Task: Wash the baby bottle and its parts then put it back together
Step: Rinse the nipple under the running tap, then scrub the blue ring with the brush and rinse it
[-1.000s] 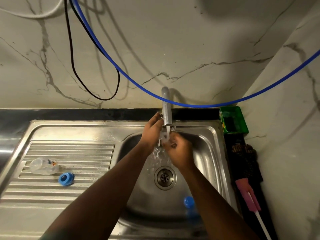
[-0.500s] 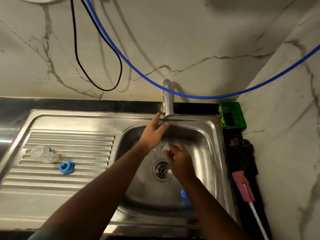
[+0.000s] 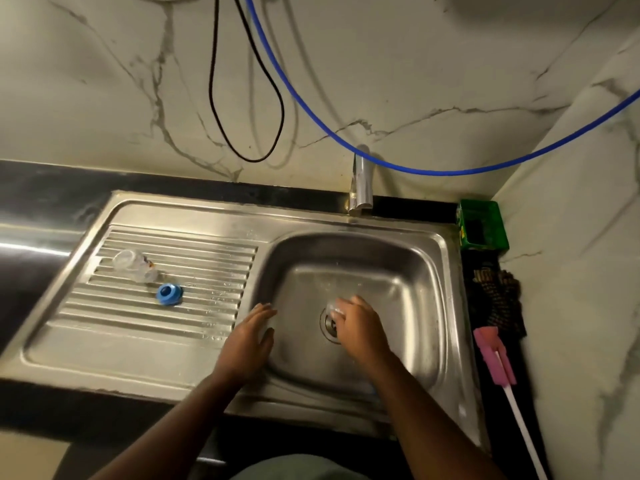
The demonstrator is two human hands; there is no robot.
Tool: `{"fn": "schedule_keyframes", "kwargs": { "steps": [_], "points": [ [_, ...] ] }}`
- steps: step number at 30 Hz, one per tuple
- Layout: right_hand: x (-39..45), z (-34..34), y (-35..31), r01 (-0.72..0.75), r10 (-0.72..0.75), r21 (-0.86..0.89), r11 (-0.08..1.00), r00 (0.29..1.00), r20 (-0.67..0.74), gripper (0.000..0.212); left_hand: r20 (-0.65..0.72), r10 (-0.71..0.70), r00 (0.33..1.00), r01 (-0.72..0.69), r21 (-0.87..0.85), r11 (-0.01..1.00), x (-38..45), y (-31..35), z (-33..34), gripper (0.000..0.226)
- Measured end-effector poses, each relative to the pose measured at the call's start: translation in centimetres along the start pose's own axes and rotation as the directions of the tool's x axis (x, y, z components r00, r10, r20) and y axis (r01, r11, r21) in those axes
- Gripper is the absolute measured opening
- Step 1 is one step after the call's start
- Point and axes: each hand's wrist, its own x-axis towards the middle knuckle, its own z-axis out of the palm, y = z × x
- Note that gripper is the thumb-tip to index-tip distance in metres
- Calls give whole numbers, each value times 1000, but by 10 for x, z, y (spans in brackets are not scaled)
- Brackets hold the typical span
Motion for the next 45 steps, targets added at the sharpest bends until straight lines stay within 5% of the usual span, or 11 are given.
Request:
{"fn": "schedule_keyframes", "kwargs": {
  "steps": [2,6,12,17,25,32,35,40,45],
  "points": [
    [-7,12,-2,46,-46,7,999,998,-37,26,-25,6,1000,-6,10,1000,-12,-13,-6,51],
    [-17,33,-8,-139,137,7,990,980,145,30,-102,50,993,-47,33,998,-26,-39,-23,48],
    [-9,48,-99,40,-26,255,966,998,-58,16,-142,17,990,5,157,988,-32,-84,-48,74],
    [9,87,-183,182,-187,204,962,982,5,18,-81,111,990,-88,252,964,-41,-121,-67,72],
    [39,138,-244,150,-148,-49,988,988,33,15,-24,148,989,-135,288,948,-43,-152,-86,73],
    [29,136,-239,108,-104,-35,994,991,88,46,-2,186,983,-181,216,960,-43,-157,-81,70],
    [20,123,-229,110,-111,25,994,993,35,40,-39,225,974,-219,118,969,-43,-149,-80,64],
    [-6,92,-172,78,-70,84,993,993,-99,19,-42,474,880,-473,36,881,-35,-112,-61,42],
    [-29,51,-63,-174,176,23,984,983,-62,19,58,553,831,-552,-36,833,-21,-57,-18,35]
  ]
}}
